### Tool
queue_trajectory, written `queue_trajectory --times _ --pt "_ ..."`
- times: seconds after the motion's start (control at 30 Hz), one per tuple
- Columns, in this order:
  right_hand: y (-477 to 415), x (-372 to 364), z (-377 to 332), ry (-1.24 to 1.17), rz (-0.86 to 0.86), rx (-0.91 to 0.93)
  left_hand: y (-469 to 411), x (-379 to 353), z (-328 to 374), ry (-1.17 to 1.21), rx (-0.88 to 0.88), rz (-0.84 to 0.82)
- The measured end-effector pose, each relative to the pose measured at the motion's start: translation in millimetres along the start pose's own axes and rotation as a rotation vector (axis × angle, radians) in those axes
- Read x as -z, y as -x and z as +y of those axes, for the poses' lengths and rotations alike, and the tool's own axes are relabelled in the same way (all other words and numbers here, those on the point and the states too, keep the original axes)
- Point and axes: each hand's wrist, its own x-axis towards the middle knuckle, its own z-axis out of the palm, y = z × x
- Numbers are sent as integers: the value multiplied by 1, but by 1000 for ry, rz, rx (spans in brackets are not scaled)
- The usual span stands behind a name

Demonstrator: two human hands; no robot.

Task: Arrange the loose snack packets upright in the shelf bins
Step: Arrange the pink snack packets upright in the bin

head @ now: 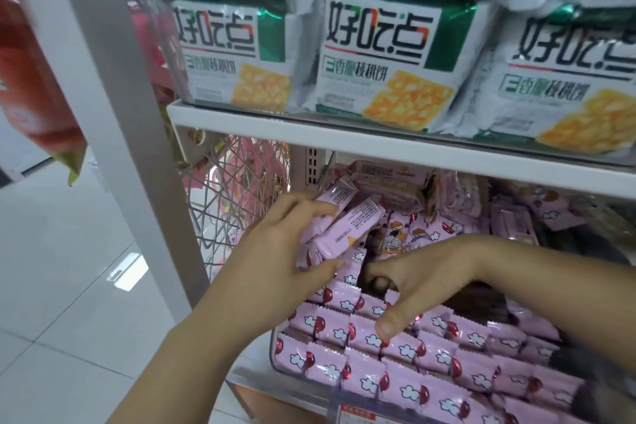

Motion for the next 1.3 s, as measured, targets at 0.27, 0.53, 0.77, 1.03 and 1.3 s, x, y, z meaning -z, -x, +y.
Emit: queue_trajectory --times 0.27,0.53,0.77,1.03,1.3 --pt "-30 -6 21 71 -21 54 0 -1 -2 0 -17 11" --pt "-33 -8 23 5 18 37 0 0 -1 -1 -22 10" --pt "-32 -11 21 -26 54 94 1 -2 -2 1 -16 38" --pt "-18 -15 22 -31 218 162 2 0 7 -169 -52 94" --pt "11 -25 21 -57 375 148 1 7 20 -332 45 -54"
